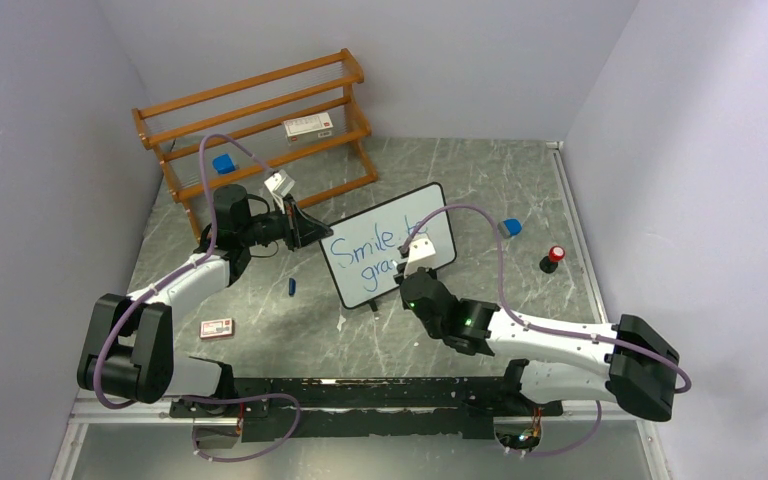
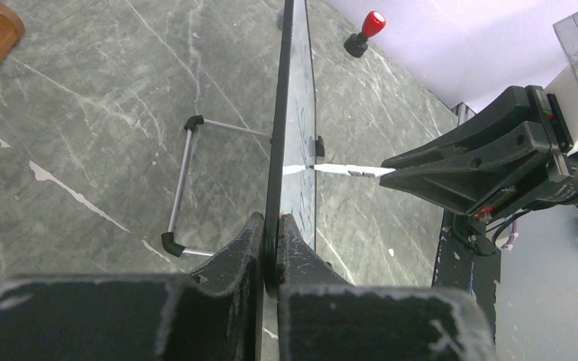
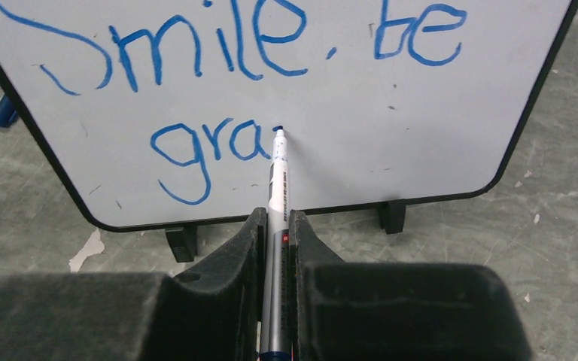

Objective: Write a sentence on the whiteboard

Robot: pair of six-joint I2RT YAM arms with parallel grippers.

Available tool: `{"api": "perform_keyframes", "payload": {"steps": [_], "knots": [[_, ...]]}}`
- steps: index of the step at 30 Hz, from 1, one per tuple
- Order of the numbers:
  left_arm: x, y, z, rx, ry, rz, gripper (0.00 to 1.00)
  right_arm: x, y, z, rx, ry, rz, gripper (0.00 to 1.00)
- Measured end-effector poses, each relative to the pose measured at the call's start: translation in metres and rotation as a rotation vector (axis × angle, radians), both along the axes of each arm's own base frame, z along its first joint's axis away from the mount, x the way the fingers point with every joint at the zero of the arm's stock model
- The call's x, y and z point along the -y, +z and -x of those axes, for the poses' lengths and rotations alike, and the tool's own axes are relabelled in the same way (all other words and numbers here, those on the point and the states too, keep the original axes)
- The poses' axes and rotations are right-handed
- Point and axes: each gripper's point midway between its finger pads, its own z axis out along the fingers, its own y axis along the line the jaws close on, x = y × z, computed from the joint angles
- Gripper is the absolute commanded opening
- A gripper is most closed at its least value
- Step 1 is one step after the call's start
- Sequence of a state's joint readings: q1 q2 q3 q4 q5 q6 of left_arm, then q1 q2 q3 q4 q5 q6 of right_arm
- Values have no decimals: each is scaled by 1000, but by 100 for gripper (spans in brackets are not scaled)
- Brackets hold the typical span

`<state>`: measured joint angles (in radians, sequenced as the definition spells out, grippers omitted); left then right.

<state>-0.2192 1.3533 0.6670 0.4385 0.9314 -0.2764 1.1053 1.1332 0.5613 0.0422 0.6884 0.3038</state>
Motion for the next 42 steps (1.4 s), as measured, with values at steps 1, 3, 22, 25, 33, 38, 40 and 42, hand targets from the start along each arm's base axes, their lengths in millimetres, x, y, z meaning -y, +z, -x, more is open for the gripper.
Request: {"api": "perform_keyframes", "payload": {"steps": [1,3,22,25,33,38,40,42], "knots": [[0,0,0,0,0,0,5,1,0,-1,0,-4,-1,0],[0,0,0,0,0,0,5,5,1,-3,2,-18,-4,0],[0,0,0,0,0,0,5,12,11,-2,13,-6,-39,0],[0,0,0,0,-1,0,5,10,7,-2,6,4,-24,0],[0,0,0,-1,-1,0,5,8,5,-3,6,8,-20,0],[0,0,0,-1,-1,0,5,7,7,-4,14,11,-24,0],[0,0,0,0,-1,0,5,7,7,-4,14,11,-22,0],[0,0,0,0,-1,0,5,6,6,-5,13,11,-18,0]]}}
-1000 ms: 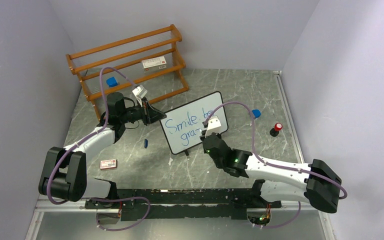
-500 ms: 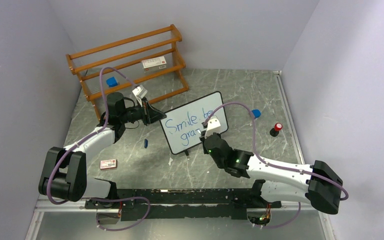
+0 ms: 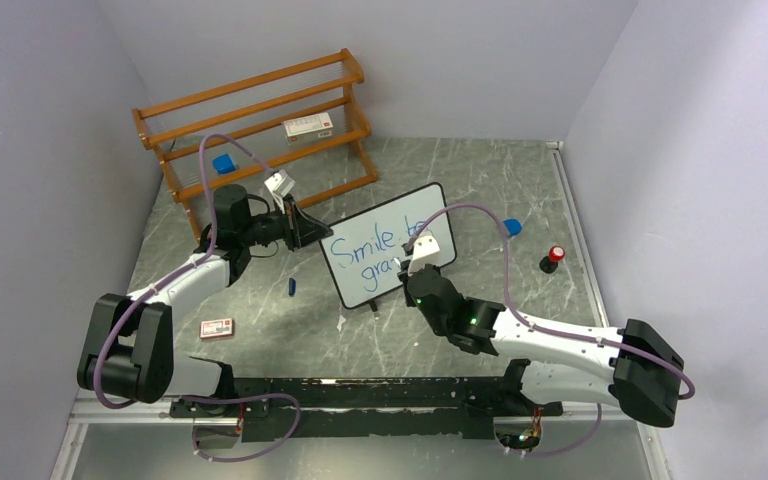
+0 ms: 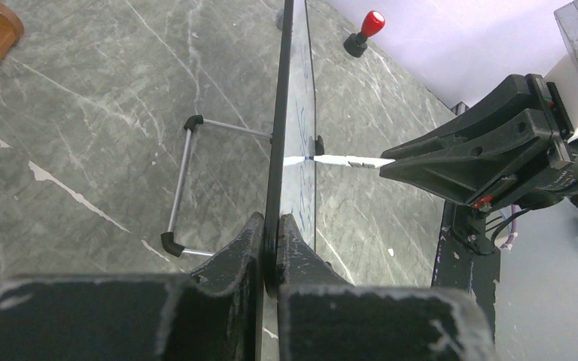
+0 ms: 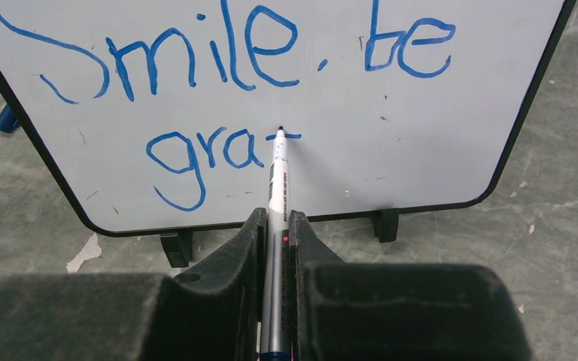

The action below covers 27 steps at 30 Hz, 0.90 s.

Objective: Write a sentence on the whiteboard

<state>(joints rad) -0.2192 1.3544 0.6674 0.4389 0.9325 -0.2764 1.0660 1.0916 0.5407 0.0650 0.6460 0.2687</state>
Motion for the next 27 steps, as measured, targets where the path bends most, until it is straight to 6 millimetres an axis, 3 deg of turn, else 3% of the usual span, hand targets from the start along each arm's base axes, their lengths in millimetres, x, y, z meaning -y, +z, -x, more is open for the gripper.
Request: {"api": "perform_keyframes", "payload": {"steps": [27], "knots": [[0,0,-1,-2,0,-1,5,0,-2,-2,-9,-9,-9,0]]}}
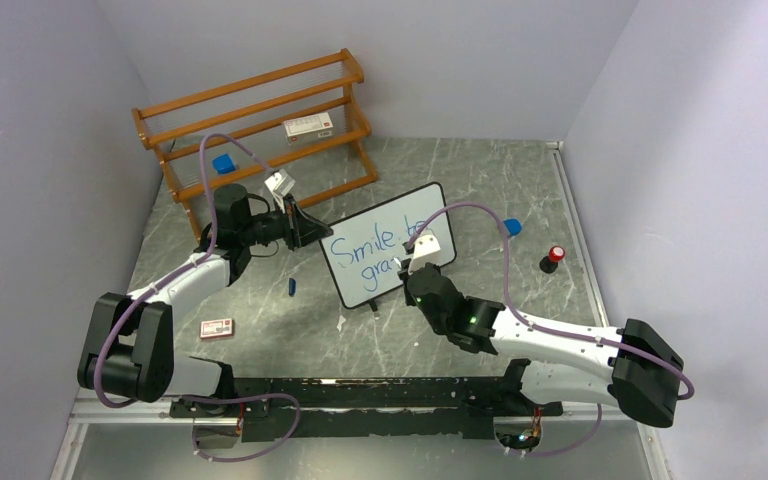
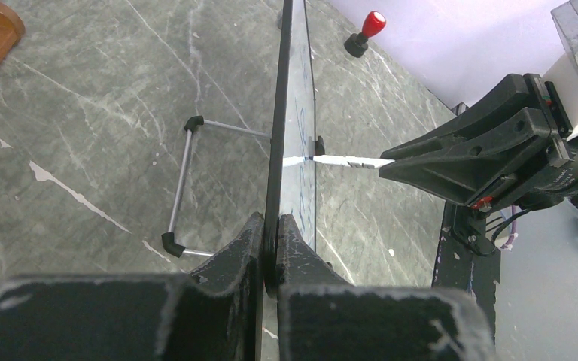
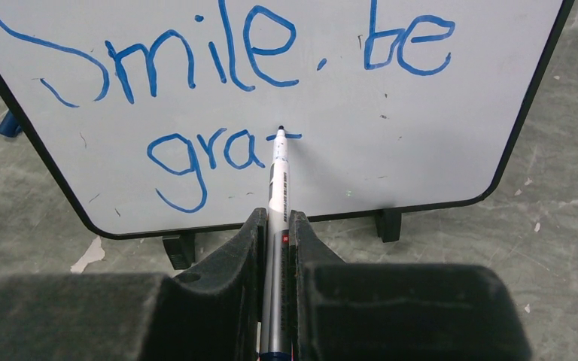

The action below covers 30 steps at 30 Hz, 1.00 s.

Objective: Write a sentence on the whiteboard

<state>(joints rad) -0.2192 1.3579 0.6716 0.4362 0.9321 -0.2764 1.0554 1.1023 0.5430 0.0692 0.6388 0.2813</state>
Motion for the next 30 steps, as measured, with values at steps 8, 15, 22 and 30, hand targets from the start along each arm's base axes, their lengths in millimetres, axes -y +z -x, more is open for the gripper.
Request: {"api": "perform_keyframes", "payload": {"steps": [8,15,22,30], "knots": [[0,0,0,0,0,0,5,0,-2,1,-17,-3,-13,0],[0,0,0,0,0,0,5,0,-7,4,-38,3,-10,0],[0,0,0,0,0,0,5,3,-12,8,-59,3,-6,0],[0,0,0,0,0,0,5,6,-18,11,-79,5,10,0]]}}
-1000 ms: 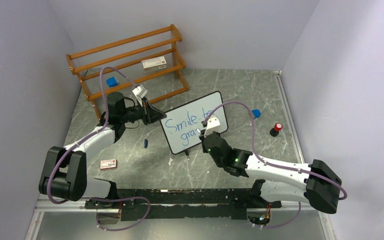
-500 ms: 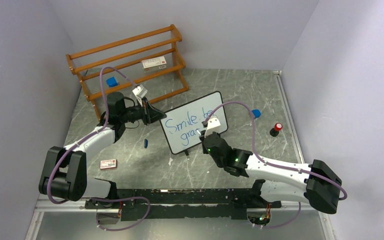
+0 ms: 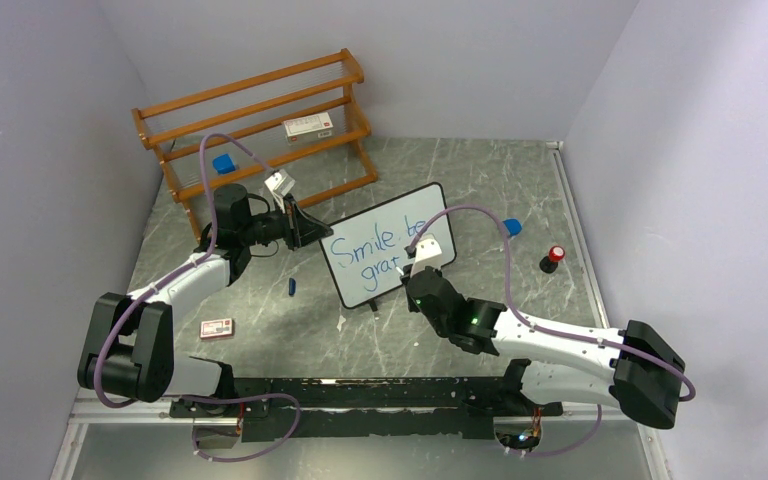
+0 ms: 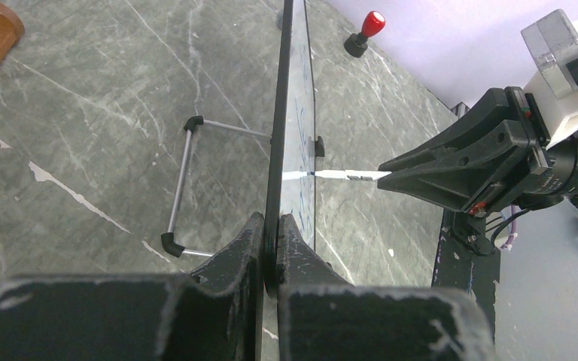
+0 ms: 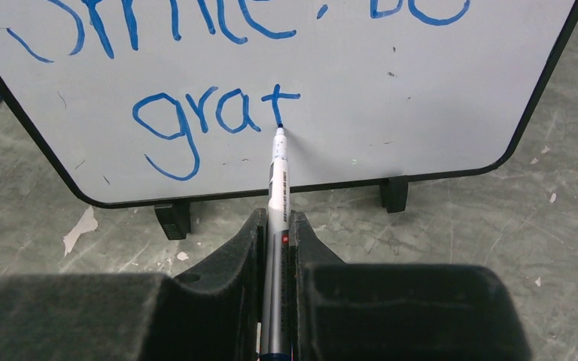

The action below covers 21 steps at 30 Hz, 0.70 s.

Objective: Write a sentence on the whiteboard

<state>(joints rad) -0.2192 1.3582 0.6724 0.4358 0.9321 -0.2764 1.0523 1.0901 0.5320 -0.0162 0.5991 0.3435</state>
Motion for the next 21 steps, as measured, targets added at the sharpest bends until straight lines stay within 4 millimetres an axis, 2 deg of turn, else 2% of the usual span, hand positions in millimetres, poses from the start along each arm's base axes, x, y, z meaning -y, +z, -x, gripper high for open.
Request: {"api": "perform_keyframes", "payload": {"steps": [16,21], "knots": [[0,0,0,0,-1,0,5,5,2,-2,9,-35,-7,0],[0,0,1,-3,-3,0,5,6,10,-3,25,-34,-27,0]]}}
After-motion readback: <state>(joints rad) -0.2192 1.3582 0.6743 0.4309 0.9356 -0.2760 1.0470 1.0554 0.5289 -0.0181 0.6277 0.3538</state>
